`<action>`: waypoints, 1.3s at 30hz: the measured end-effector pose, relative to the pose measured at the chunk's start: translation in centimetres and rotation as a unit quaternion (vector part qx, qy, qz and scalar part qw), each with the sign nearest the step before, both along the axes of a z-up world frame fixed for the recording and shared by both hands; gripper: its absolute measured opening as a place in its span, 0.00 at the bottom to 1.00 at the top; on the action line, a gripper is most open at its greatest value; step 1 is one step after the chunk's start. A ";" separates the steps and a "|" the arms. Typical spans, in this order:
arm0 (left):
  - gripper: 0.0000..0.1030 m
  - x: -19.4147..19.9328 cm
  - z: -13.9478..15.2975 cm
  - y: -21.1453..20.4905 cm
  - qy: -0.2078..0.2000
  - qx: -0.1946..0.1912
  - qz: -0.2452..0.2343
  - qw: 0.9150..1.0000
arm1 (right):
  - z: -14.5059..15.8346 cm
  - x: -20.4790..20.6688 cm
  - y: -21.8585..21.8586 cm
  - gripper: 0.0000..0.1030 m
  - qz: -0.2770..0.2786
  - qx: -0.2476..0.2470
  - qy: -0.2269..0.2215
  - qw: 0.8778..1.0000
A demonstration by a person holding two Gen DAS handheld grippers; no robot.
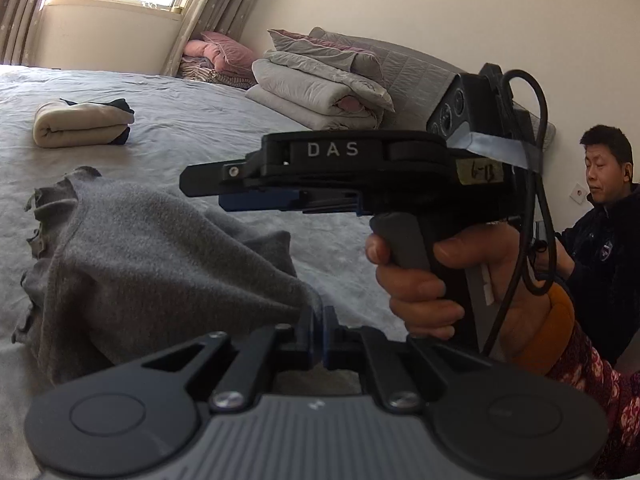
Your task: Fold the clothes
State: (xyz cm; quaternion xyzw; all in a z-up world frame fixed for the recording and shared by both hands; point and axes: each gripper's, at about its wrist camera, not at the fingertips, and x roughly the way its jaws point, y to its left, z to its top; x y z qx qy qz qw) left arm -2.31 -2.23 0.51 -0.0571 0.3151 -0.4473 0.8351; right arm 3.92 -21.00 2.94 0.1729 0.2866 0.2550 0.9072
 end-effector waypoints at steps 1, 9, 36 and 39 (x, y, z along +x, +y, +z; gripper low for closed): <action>0.03 -0.1 -0.4 -0.3 0.003 0.008 -0.007 1.000 | -0.3 0.2 0.3 0.52 0.004 -0.003 0.006 1.000; 0.23 -0.5 -0.5 1.1 0.002 0.003 0.019 1.000 | -2.7 1.3 1.8 0.04 0.017 -0.065 0.043 0.997; 0.06 3.7 -1.4 6.6 0.046 0.005 0.275 0.960 | -1.1 -1.1 -3.3 0.04 -0.036 -0.047 0.031 0.998; 0.05 2.9 0.5 7.1 -0.005 0.019 0.311 0.950 | -0.9 -1.5 -3.3 0.04 -0.020 -0.034 0.028 0.999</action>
